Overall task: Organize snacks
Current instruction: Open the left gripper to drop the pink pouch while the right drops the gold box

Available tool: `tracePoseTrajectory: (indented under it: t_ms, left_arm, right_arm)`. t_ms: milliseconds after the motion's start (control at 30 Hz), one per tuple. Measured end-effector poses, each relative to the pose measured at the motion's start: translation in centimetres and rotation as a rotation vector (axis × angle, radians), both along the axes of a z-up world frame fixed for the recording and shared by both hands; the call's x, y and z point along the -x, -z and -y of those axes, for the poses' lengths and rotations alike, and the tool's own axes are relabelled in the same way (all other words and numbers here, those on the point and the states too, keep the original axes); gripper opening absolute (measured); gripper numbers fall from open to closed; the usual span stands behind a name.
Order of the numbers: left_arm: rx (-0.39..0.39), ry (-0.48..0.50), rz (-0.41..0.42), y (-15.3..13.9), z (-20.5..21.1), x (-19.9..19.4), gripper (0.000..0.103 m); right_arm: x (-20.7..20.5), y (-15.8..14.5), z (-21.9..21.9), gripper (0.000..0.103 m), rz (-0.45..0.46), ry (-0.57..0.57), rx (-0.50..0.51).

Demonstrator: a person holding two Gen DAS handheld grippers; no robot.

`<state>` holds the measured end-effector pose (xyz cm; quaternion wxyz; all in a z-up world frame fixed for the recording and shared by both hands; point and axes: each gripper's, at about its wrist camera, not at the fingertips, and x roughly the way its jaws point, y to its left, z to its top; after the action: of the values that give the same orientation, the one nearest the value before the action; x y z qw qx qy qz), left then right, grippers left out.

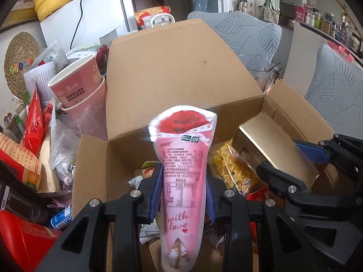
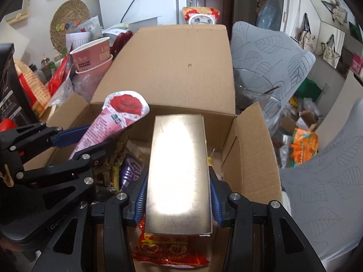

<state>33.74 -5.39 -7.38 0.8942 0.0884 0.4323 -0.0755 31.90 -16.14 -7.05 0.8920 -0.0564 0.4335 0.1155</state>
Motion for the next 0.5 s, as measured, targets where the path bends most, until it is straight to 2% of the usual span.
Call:
tracePoseTrajectory:
  t_ms: [133,267,433,467,500]
  left_arm:
    - [-0.023,-0.018,-0.028,0.2,0.2,-0.6,0.033]
    - [-0.036,-0.035,-0.055,-0.1,0.4,-0.8,0.035]
    - [-0.072,-0.043,-0.041,-0.6,0.8,-0.1,0.038]
    - [-0.078,-0.044,-0.037,-0.8,0.8,0.1,0.044]
    - [-0.079,-0.047,-0.030,-1.0,0.7,0.4,0.056]
  right_arm:
    - [0.4,-0.4,-0.4,0.046,0.015,-0.012,0.040]
    - [0.8,-1.1,-0.1,0.052,0.015,0.006,0.049]
    - [1.6,-2.3,0.6,0.052,0.027,0.020,0.049]
    - [1.8,-2.6,0.8,0.052,0.030,0.022,0.049]
    - [2.1,-2.9,1.0,0.053,0.035,0.024,0.047]
